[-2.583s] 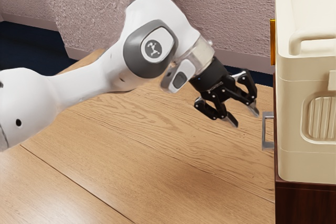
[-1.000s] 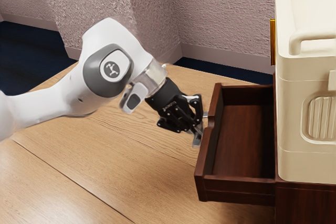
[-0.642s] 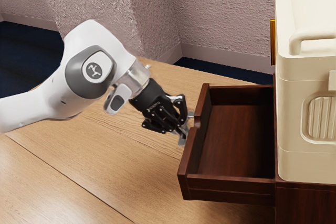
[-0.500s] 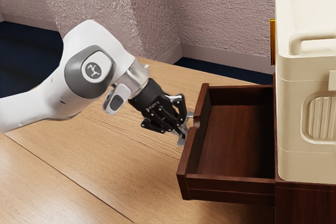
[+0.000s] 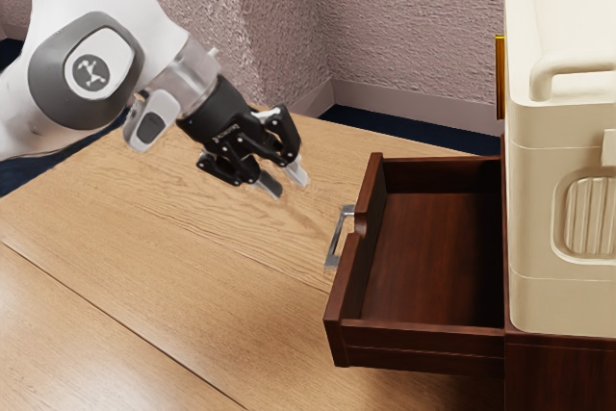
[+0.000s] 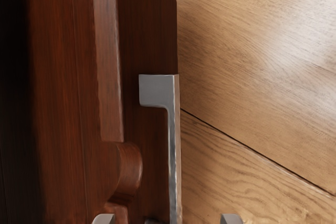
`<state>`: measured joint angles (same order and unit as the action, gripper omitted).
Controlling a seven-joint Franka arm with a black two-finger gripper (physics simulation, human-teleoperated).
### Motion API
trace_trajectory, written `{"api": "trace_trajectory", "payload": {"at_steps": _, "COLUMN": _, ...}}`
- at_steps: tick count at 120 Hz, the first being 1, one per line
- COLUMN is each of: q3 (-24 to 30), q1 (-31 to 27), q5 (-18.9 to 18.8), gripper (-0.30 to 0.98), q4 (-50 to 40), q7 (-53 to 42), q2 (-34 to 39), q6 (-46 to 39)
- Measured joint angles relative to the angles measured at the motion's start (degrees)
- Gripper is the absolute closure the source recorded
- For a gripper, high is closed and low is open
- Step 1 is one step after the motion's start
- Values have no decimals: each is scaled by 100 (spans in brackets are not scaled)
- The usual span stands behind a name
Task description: Pull the drawer handle with one arm to open the drawer
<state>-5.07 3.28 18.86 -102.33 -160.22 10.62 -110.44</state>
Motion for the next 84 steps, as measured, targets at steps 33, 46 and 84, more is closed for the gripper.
{"api": "trace_trajectory", "payload": {"at_steps": 33, "q3": 63, "q1": 535, "q5": -2154, "gripper": 16, "q4": 2071, "q7": 2353, "q2": -978, "q6": 1912}}
{"api": "trace_trajectory", "payload": {"at_steps": 46, "q3": 52, "q1": 790, "q5": -2387, "gripper": 9, "q4": 2264, "q7": 3589, "q2": -1069, "q6": 2388}}
{"api": "trace_trajectory", "payload": {"at_steps": 84, "q3": 49, "q1": 1475, "q5": -2535, "gripper": 2, "q4": 2294, "q7": 6178, "q2": -1048, "q6": 2925}}
